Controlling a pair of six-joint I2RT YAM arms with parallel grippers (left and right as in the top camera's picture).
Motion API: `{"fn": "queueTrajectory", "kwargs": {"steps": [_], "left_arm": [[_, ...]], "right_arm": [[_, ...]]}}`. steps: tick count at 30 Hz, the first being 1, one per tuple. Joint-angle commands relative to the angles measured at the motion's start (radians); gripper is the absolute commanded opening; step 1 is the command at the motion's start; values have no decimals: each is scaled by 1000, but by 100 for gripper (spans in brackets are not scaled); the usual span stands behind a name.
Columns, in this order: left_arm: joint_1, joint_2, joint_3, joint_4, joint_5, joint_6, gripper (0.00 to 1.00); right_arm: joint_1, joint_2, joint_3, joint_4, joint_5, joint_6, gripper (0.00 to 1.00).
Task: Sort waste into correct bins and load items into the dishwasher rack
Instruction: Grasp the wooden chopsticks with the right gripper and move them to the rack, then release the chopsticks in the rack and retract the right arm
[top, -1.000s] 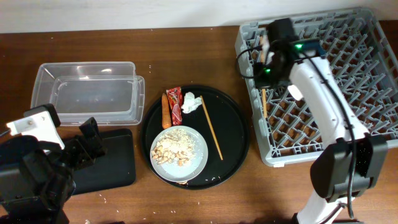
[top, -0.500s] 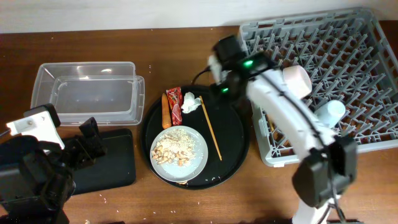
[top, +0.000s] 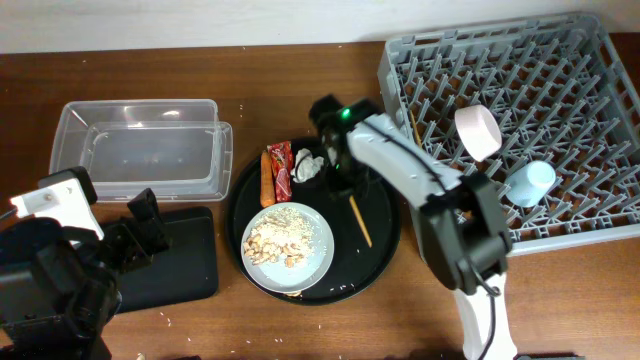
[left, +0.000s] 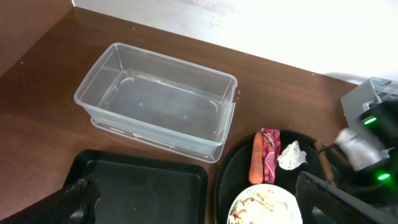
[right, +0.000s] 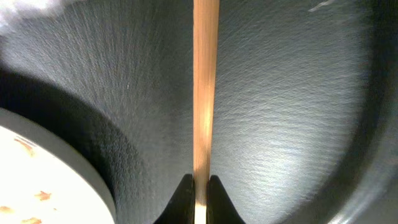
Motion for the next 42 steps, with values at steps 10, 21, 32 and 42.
{"fn": "queueTrajectory", "kwargs": {"steps": [10,21,32,42], "left_arm": [[3,-1,6,2,-11,-12,99],[3,-1,6,2,-11,-12,99],[3,-1,6,2,-11,-12,99],[3,-1,6,2,-11,-12,99]], "right_arm": [[-357,-148,44,66,92,-200,34],[-250,-846,57,-204,-159,-152,98],[-284,-1479,-779,453,44,-178,98],[-415,-2196,-1670,898,-47,-171,98]]}}
